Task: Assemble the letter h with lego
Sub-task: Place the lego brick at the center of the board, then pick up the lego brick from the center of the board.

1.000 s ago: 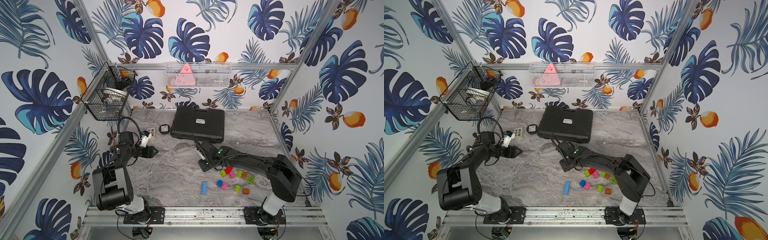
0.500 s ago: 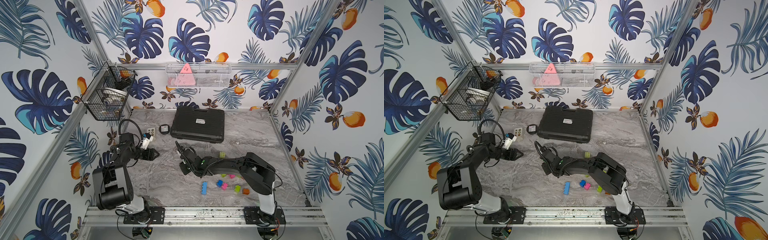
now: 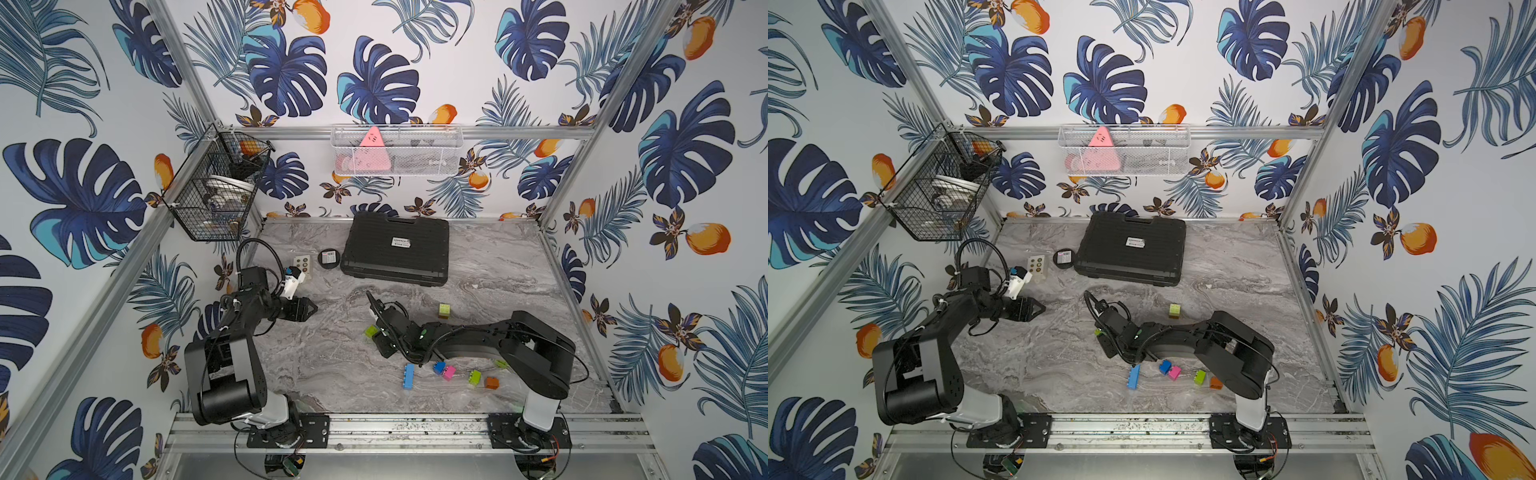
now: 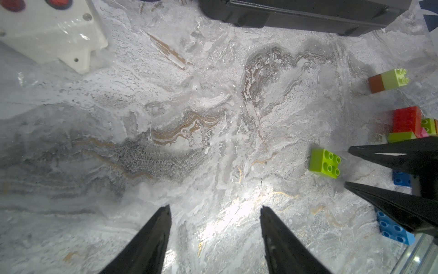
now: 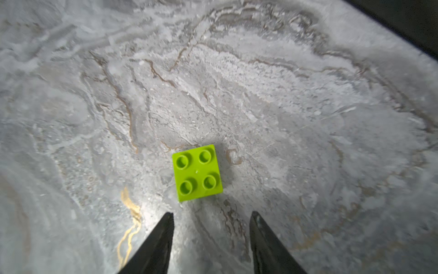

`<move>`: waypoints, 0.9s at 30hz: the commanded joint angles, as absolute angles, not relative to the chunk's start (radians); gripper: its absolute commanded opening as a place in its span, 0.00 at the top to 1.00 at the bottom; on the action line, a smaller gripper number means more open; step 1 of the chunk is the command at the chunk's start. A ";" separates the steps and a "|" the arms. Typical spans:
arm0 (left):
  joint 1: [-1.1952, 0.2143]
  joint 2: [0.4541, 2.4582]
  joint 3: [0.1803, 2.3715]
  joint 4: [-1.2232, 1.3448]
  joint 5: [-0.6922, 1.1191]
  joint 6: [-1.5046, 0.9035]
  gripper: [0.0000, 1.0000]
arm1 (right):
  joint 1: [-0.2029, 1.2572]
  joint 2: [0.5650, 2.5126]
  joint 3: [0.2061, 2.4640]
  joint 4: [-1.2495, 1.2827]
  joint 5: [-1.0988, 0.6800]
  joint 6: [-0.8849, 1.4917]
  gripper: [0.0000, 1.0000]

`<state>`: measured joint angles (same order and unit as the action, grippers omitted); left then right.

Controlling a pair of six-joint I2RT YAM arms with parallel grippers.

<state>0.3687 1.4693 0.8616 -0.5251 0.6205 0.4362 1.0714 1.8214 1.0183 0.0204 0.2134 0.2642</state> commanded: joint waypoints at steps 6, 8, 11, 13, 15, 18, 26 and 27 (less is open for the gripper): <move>0.370 1.418 0.836 -0.500 0.618 0.417 0.34 | 1.036 1.656 1.069 -0.446 0.324 0.451 0.45; 0.370 1.410 0.833 -0.502 0.625 0.422 0.34 | 0.999 1.629 1.074 -0.575 0.332 0.518 0.45; 0.370 1.410 0.833 -0.503 0.634 0.423 0.34 | 0.933 1.599 1.064 -0.737 0.331 0.631 0.45; 0.370 1.413 0.834 -0.505 0.638 0.424 0.34 | 0.907 1.565 1.032 -0.783 0.334 0.675 0.46; 0.370 1.411 0.833 -0.505 0.638 0.424 0.34 | 0.874 1.539 1.006 -0.790 0.296 0.697 0.46; 0.370 1.410 0.833 -0.505 0.641 0.426 0.34 | 0.829 1.526 0.982 -0.776 0.232 0.760 0.46; 0.370 1.407 0.831 -0.505 0.643 0.428 0.34 | 0.813 1.546 1.051 -0.812 0.222 1.314 0.37; 0.370 1.406 0.831 -0.506 0.643 0.428 0.34 | 0.814 1.542 1.049 -0.800 0.236 1.383 0.35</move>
